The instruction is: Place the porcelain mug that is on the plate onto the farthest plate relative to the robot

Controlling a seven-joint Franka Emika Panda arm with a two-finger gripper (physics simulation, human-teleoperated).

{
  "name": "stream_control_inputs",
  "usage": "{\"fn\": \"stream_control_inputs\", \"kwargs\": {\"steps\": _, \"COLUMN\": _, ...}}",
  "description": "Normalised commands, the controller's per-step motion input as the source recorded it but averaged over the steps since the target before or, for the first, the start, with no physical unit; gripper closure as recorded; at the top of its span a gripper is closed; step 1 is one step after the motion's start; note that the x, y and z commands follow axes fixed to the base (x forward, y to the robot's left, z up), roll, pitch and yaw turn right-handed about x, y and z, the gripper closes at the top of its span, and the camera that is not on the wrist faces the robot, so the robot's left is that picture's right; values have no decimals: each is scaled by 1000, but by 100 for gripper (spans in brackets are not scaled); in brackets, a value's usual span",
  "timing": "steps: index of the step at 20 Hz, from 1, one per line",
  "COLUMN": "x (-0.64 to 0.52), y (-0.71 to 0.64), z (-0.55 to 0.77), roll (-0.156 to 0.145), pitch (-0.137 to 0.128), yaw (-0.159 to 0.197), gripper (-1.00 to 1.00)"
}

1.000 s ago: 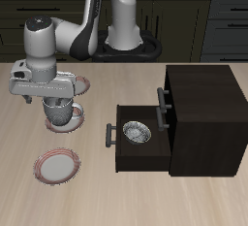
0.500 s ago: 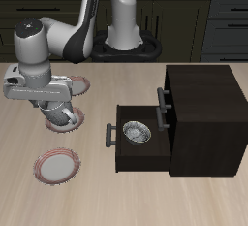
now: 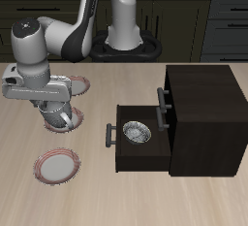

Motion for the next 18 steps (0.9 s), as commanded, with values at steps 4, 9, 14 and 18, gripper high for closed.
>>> {"fn": "stream_control_inputs", "kwargs": {"steps": 4, "x": 49, "y": 108, "z": 314, "roll": 14, "pitch": -45, "yaw": -8, "gripper": 100}}
{"fn": "stream_control_inputs", "kwargs": {"steps": 9, "x": 162, "y": 2, "z": 140, "roll": -8, "pitch": 2, "yaw": -18, "gripper": 100}}
{"fn": "stream_control_inputs", "kwargs": {"steps": 14, "x": 230, "y": -33, "z": 55, "roll": -10, "pitch": 20, "yaw": -14, "gripper": 100}}
{"fn": "stream_control_inputs", "kwargs": {"steps": 18, "x": 223, "y": -28, "z": 200, "roll": -27, "pitch": -17, "yaw": -2, "gripper": 100}}
